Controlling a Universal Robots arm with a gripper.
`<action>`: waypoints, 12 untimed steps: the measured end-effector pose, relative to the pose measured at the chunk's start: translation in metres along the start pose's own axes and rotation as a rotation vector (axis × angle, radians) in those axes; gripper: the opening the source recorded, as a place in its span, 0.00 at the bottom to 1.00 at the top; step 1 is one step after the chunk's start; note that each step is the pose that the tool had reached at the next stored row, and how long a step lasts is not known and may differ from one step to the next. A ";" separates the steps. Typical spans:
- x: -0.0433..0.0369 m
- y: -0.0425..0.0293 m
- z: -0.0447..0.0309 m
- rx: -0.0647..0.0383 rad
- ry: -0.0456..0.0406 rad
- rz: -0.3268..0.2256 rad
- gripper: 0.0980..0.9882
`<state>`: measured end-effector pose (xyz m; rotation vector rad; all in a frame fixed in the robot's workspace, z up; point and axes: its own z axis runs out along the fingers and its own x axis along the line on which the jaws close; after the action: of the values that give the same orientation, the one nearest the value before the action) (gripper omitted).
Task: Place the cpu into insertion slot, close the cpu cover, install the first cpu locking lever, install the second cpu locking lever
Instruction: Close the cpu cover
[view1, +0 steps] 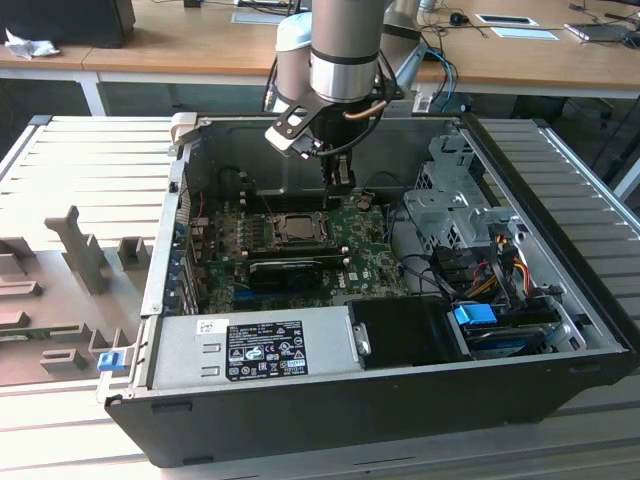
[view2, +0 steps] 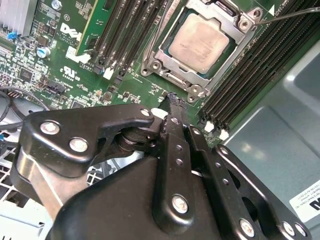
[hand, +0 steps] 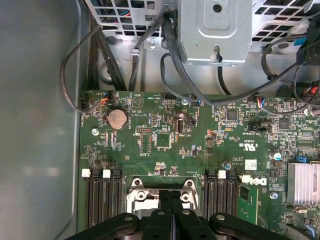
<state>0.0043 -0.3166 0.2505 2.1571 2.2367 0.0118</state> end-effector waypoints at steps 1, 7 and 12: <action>0.0000 -0.0002 0.0000 0.000 0.0000 0.000 0.01; 0.0001 -0.0021 0.0002 0.000 0.0000 0.000 0.01; 0.0001 -0.0038 0.0001 0.000 0.0000 0.000 0.01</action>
<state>0.0005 -0.3166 0.2503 2.1572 2.2367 0.0118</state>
